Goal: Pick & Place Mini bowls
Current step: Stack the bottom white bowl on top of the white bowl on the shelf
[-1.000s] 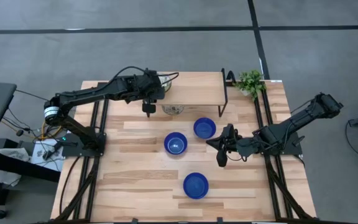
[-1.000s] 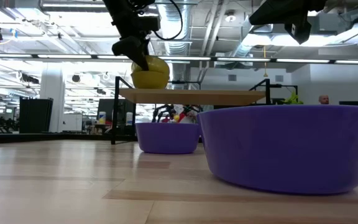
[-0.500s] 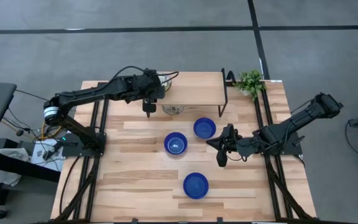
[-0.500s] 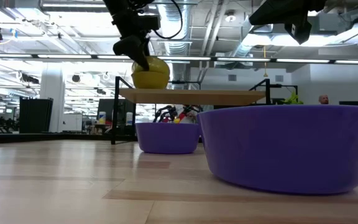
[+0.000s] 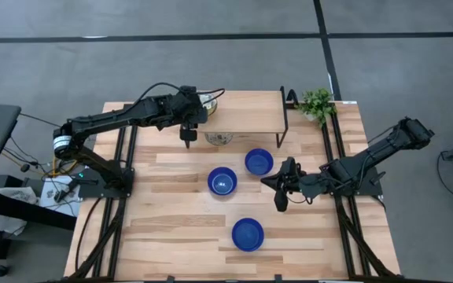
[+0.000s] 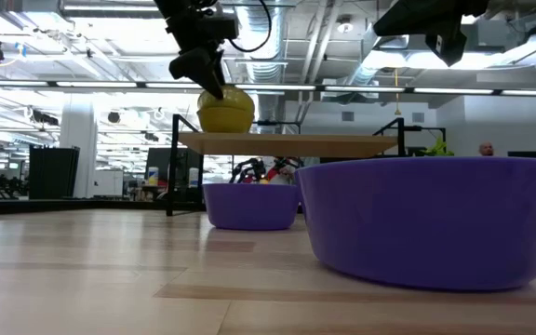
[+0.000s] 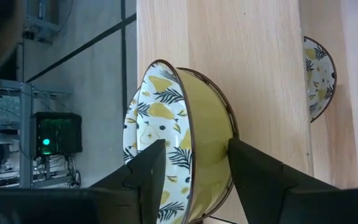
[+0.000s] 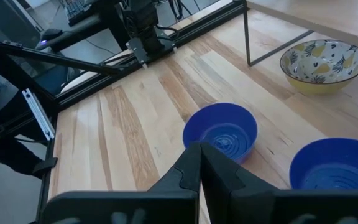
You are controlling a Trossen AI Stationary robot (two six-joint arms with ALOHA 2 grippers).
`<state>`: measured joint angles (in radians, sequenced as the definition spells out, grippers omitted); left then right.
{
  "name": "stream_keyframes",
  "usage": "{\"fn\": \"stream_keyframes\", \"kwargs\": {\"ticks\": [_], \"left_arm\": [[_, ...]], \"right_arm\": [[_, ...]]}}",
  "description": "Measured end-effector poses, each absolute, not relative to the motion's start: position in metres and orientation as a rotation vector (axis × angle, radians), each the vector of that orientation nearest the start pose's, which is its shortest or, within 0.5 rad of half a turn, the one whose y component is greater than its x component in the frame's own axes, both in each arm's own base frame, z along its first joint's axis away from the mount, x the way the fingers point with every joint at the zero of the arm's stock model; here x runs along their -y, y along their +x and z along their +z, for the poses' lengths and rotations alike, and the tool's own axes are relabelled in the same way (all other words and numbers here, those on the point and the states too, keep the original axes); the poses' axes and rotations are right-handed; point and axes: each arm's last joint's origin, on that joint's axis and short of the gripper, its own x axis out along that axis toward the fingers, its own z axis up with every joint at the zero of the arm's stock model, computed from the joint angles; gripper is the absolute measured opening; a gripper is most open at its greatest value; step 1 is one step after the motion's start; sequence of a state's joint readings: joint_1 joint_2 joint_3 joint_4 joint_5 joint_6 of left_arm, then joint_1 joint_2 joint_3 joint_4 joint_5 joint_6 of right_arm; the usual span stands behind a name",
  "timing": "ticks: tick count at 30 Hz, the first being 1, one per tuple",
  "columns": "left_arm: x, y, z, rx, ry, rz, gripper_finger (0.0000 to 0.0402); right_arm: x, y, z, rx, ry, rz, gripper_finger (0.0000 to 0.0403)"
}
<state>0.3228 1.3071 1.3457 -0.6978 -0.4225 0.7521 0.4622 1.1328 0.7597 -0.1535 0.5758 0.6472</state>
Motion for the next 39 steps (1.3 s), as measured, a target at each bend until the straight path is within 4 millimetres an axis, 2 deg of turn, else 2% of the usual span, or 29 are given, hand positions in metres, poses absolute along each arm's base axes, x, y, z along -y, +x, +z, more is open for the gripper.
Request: {"fn": "stream_keyframes", "kwargs": {"ticks": [10, 22, 39], "left_arm": [[-0.087, 0.254, 0.370, -0.896, 0.738, 0.401, 0.0171], [-0.086, 0.250, 0.375, -0.876, 0.734, 0.409, 0.0171], [-0.081, 0.234, 0.389, -0.799, 0.683, 0.457, 0.0171]], "right_arm": [[-0.092, 0.220, 0.263, -0.396, 0.376, -0.250, 0.0000], [-0.092, 0.221, 0.265, -0.386, 0.388, -0.239, 0.0000], [-0.093, 0.221, 0.264, -0.394, 0.391, -0.222, 0.0000]]}}
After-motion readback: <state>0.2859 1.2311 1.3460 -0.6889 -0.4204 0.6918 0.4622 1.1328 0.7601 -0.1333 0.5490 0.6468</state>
